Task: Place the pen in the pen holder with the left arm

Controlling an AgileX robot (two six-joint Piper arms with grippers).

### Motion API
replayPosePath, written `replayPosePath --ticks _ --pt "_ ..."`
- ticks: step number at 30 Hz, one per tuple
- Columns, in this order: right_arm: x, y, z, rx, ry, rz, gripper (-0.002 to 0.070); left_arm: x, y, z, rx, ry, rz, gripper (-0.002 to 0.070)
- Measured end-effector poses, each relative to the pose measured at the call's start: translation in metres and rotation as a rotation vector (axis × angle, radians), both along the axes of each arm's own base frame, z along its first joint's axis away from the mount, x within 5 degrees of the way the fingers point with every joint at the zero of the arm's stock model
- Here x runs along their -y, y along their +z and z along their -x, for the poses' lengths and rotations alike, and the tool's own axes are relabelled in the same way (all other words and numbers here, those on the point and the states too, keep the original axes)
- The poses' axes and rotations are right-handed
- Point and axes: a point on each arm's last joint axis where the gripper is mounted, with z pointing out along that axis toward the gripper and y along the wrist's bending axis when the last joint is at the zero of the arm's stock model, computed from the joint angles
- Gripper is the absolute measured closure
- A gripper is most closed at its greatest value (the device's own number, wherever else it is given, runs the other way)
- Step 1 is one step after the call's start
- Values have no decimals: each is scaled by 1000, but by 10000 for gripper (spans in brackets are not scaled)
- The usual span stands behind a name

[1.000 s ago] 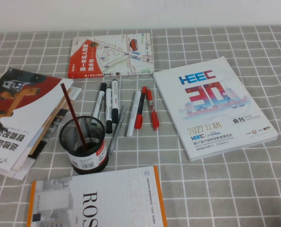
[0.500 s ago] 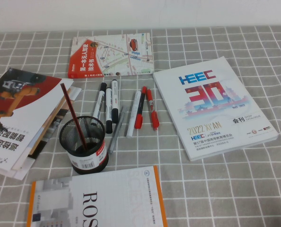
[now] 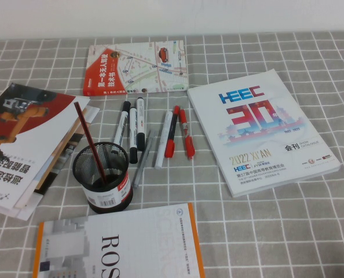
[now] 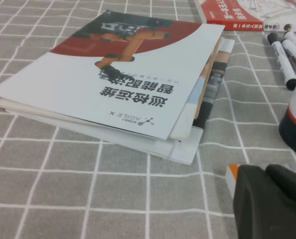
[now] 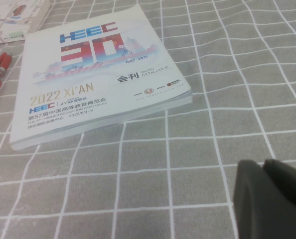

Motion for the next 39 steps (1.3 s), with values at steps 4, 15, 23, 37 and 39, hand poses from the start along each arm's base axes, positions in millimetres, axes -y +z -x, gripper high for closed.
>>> replayPosePath --ticks 4,15,23,37,39 --pt "0 0 0 0 0 0 692 -1 2 -1 19 5 -3 677" --pt "0 0 0 0 0 0 692 3 18 -4 163 66 486 677" --pt "0 0 0 0 0 0 691 3 20 -4 174 80 590 677" --pt "0 0 0 0 0 0 692 12 52 -15 -77 55 592 677" --pt "0 0 0 0 0 0 692 14 65 -20 -132 32 549 677"
